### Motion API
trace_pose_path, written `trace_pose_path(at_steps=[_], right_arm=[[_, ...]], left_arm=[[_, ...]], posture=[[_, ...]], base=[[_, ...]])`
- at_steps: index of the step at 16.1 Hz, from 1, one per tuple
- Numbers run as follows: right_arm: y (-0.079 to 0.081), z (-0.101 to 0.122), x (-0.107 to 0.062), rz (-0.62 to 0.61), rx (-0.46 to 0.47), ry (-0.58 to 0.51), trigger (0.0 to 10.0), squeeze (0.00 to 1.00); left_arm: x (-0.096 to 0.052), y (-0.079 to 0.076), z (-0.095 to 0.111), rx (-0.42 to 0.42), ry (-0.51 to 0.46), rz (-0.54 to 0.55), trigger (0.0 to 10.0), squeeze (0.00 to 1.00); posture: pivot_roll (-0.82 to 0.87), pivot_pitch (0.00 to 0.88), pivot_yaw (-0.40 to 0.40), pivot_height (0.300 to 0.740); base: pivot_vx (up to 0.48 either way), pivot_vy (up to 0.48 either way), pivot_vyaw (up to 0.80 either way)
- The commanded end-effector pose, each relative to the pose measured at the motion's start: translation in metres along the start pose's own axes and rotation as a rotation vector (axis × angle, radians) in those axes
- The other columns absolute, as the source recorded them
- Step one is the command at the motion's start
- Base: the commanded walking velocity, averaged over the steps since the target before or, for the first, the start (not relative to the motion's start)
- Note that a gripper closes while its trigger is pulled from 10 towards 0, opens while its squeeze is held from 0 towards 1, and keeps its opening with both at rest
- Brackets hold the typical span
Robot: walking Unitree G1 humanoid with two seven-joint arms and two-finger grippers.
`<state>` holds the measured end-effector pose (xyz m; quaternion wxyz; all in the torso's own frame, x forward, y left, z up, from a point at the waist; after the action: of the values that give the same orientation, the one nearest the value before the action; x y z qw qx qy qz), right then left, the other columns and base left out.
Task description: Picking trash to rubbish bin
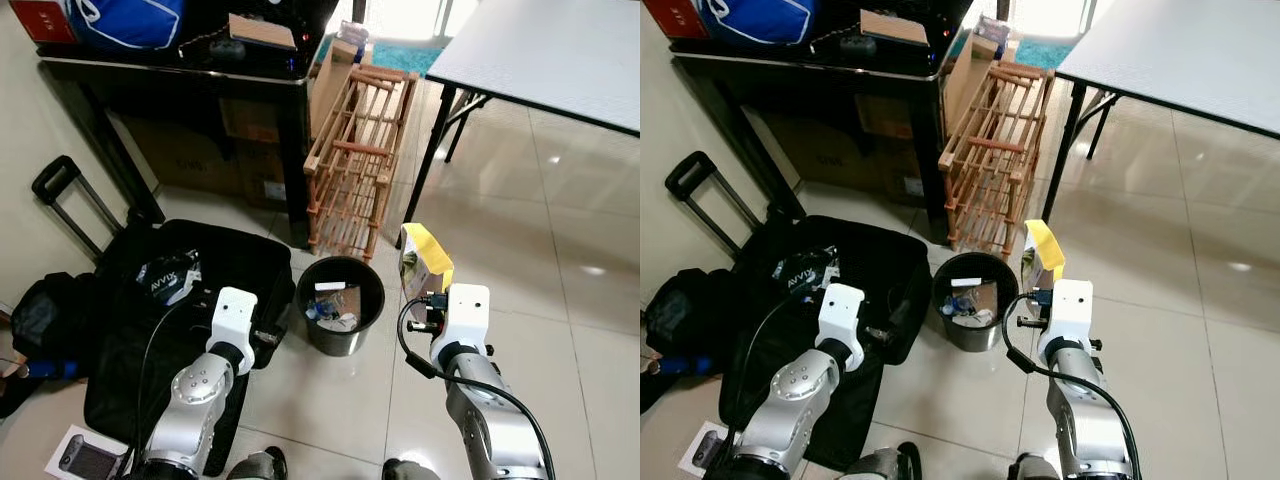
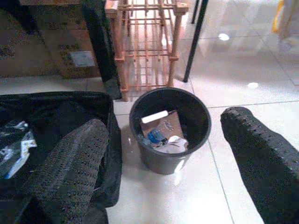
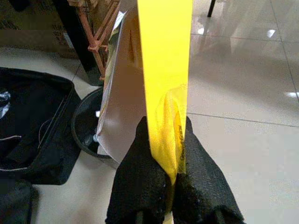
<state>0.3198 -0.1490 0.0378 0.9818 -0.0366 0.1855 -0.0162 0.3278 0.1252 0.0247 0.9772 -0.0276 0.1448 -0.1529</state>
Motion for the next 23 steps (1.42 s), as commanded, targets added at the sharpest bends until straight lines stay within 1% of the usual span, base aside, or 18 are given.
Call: trace_pose_path(at_steps=[1, 7, 10, 13, 14, 15, 18, 21, 23], right_arm=[[0.003, 0.0, -0.002, 0.007, 0.001, -0.003, 10.0, 0.0], [0.003, -0.002, -0.002, 0.007, 0.002, 0.002, 10.0, 0.0], [0.006, -0.002, -0.002, 0.02, 0.006, 0.002, 10.0, 0.0], [0.007, -0.005, -0.002, 0.024, 0.001, 0.012, 10.0, 0.0], [0.007, -0.006, -0.002, 0.026, 0.0, 0.015, 10.0, 0.0], [0.008, -0.006, -0.002, 0.027, 0.0, 0.015, 10.0, 0.0], [0.01, -0.007, 0.0, 0.037, -0.005, 0.019, 10.0, 0.0], [0.013, -0.017, 0.001, 0.06, -0.015, 0.055, 10.0, 0.0], [0.019, -0.021, 0.0, 0.085, -0.031, 0.061, 10.0, 0.0]], left_arm=[[-0.001, -0.003, 0.003, 0.016, -0.011, -0.026, 10.0, 0.0], [0.0, -0.006, 0.001, 0.017, -0.008, -0.031, 10.0, 0.0], [-0.001, -0.005, -0.002, 0.023, 0.005, -0.03, 10.0, 0.0], [-0.001, -0.005, -0.005, 0.032, 0.013, -0.032, 10.0, 0.0], [0.0, -0.005, -0.004, 0.02, 0.004, -0.033, 10.0, 0.0], [0.0, -0.005, -0.004, 0.03, 0.009, -0.03, 10.0, 0.0], [0.0, -0.004, -0.01, 0.04, 0.034, -0.022, 10.0, 0.0], [-0.001, -0.003, -0.018, 0.047, 0.062, -0.019, 10.0, 0.0], [-0.003, -0.001, -0.029, 0.061, 0.102, -0.014, 10.0, 0.0]], posture=[[-0.04, 0.195, 0.046, 0.74], [-0.04, 0.194, 0.049, 0.74], [-0.04, 0.194, 0.049, 0.74], [-0.04, 0.193, 0.048, 0.74], [-0.04, 0.189, 0.048, 0.74], [-0.04, 0.189, 0.048, 0.74], [-0.03, 0.183, 0.048, 0.74], [-0.03, 0.179, 0.049, 0.74], [-0.03, 0.182, 0.048, 0.74]], base=[[0.48, 0.0, 0.0], [0.48, 0.0, 0.0], [0.456, 0.0, 0.0], [0.385, 0.0, 0.0], [0.292, 0.0, 0.0], [0.274, 0.0, 0.0], [0.0, 0.0, 0.0], [0.0, 0.0, 0.0], [0.0, 0.0, 0.0]])
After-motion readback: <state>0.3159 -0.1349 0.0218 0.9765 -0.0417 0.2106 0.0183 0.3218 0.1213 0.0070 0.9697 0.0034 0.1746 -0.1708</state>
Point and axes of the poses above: a point about 5 cm out from each wrist's last joint towards the gripper, its own x axis pointing out of the wrist towards the gripper, its own z axis along the axis of the wrist's last joint, y = z × x, the point moved 6 cm from there along x, pointing out of the wrist towards the gripper, and after that the axes turned 7 degrees about -x, right-handed, at the moved point
